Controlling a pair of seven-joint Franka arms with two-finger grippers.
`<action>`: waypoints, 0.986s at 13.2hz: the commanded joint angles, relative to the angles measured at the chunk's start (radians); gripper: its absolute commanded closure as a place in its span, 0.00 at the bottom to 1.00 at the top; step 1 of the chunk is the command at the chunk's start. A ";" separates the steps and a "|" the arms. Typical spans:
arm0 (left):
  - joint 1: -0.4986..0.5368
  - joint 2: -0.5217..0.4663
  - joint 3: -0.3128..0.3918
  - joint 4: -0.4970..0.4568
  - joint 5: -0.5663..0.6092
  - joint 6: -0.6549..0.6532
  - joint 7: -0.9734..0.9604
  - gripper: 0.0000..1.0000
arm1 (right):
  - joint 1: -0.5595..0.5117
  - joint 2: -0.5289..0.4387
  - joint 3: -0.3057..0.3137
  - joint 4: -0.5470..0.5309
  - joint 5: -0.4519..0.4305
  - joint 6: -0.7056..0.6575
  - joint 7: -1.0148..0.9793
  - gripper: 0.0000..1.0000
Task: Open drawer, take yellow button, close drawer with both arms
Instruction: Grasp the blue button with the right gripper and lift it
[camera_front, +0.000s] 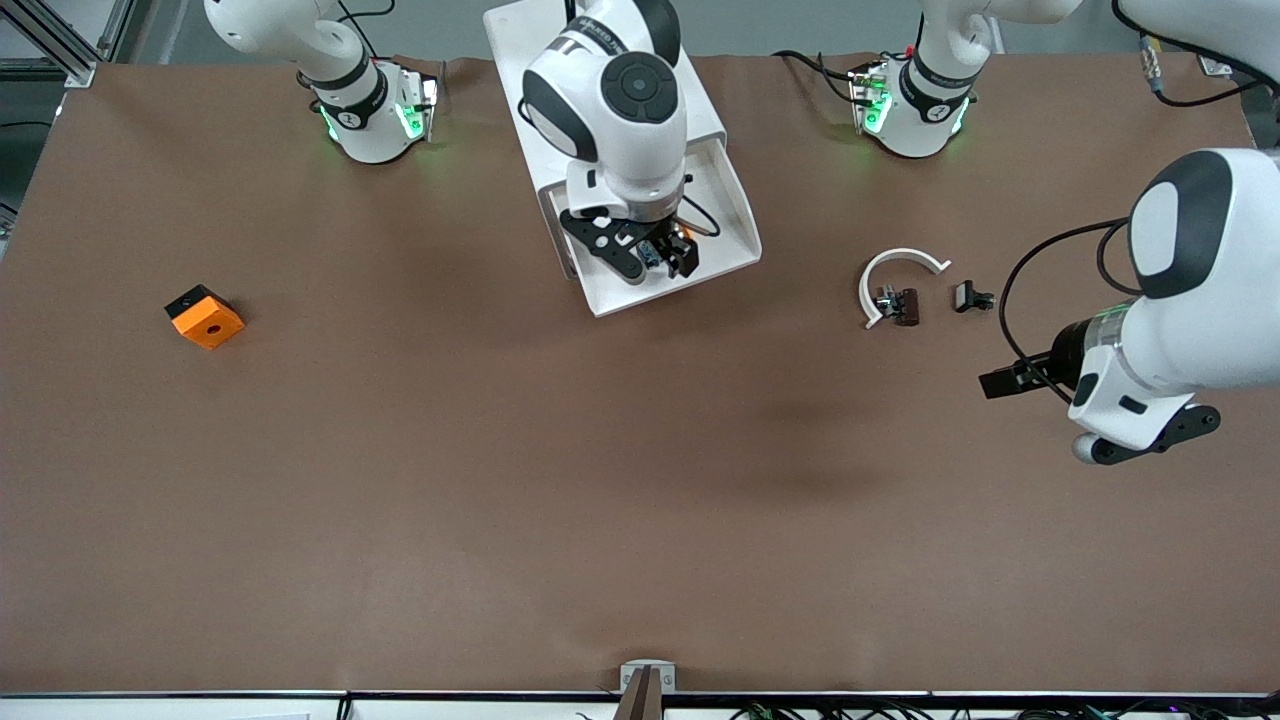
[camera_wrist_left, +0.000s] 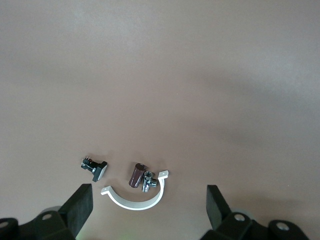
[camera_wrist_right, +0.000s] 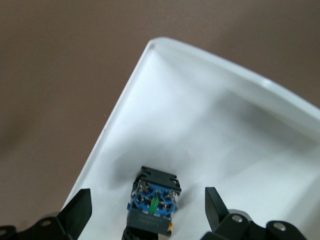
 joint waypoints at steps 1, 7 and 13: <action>-0.012 -0.117 -0.010 -0.192 0.081 0.108 0.022 0.00 | 0.012 0.000 -0.012 -0.003 0.011 -0.006 0.006 0.00; -0.037 -0.085 -0.033 -0.255 0.081 0.241 0.023 0.00 | 0.018 0.006 -0.012 -0.005 0.013 -0.006 -0.011 0.86; -0.038 -0.004 -0.089 -0.257 0.076 0.329 0.010 0.00 | -0.016 -0.034 -0.020 0.026 0.005 -0.039 -0.014 0.92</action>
